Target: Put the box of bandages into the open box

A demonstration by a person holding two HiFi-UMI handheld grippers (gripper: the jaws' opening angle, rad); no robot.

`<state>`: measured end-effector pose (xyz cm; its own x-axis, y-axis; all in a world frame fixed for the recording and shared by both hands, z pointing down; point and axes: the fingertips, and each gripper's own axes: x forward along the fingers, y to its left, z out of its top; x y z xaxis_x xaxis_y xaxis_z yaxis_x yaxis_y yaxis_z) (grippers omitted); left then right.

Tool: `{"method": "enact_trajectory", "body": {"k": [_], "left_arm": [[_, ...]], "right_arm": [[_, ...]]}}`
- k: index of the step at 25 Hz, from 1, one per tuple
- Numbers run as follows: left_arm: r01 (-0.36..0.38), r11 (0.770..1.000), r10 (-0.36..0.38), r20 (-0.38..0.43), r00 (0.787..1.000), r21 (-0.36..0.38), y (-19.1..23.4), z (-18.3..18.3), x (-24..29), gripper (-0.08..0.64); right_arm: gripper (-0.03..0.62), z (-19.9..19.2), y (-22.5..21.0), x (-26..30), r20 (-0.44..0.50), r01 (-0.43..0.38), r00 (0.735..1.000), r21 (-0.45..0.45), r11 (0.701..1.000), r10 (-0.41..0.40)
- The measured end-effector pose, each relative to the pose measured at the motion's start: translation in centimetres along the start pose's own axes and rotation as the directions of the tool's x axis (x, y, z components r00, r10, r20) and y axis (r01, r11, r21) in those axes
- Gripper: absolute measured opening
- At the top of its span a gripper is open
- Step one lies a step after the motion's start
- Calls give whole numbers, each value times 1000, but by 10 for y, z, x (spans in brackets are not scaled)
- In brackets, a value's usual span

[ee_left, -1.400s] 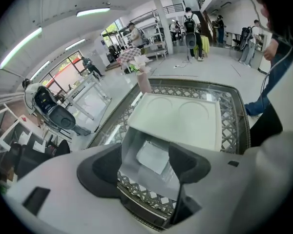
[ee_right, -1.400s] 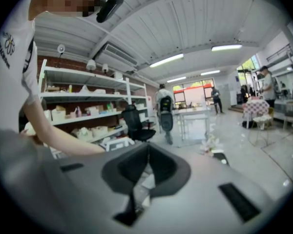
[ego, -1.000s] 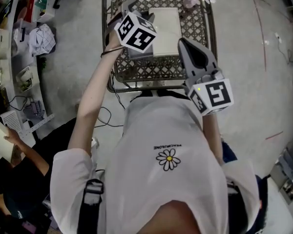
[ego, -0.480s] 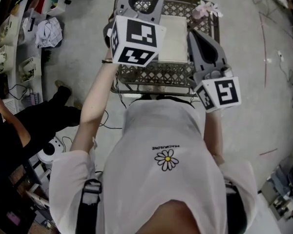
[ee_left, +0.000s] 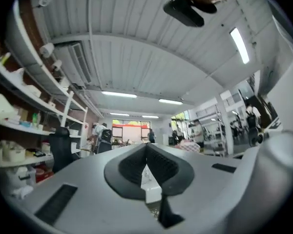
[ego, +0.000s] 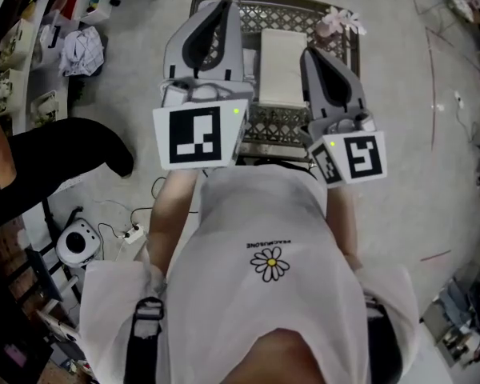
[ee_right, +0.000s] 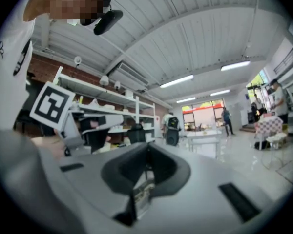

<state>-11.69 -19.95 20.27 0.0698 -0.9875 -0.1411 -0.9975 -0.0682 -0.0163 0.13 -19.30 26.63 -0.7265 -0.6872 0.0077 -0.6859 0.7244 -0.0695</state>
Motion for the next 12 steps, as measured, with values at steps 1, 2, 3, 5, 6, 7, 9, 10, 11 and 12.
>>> {"method": "enact_trajectory", "body": {"k": [1, 2, 3, 5, 6, 7, 9, 10, 11, 12], "left_arm": [[-45, 999, 45, 31, 998, -26, 7, -2, -10, 25], [-84, 996, 86, 52, 995, -40, 13, -7, -19, 25], [-113, 992, 116, 59, 991, -49, 16, -12, -27, 25], [-141, 988, 144, 46, 988, -68, 15, -24, -39, 25], [-146, 986, 149, 34, 988, -74, 13, -29, -45, 25], [-150, 986, 152, 21, 988, -77, 10, -35, -49, 25], [-156, 985, 156, -8, 988, -71, 6, -45, -56, 25], [-157, 985, 157, -19, 988, -67, 5, -48, -59, 25], [-159, 985, 158, -26, 987, -62, 5, -51, -60, 25], [-163, 985, 161, -30, 986, -58, 6, -52, -62, 25]], "right_arm": [[31, 1, 0, 0, 8, 9, 1000, -2, 1000, -9], [31, 2, 0, -1, 13, 16, 1000, -6, 1000, -16], [31, 2, 1, -1, 14, 21, 1000, -10, 1000, -21], [31, -1, 3, -2, 7, 21, 1000, -15, 1000, -21], [31, -4, 4, -2, 1, 19, 1000, -12, 1000, -19], [31, -7, 5, -3, -3, 17, 1000, -3, 1000, -17], [31, -11, 7, -3, -6, 13, 1000, 20, 1000, -12], [31, -13, 9, -3, -8, 10, 1000, 24, 1000, -10], [31, -14, 10, -3, -10, 8, 1000, 22, 1000, -8], [31, -16, 11, -3, -13, 7, 1000, 19, 1000, -7]]}}
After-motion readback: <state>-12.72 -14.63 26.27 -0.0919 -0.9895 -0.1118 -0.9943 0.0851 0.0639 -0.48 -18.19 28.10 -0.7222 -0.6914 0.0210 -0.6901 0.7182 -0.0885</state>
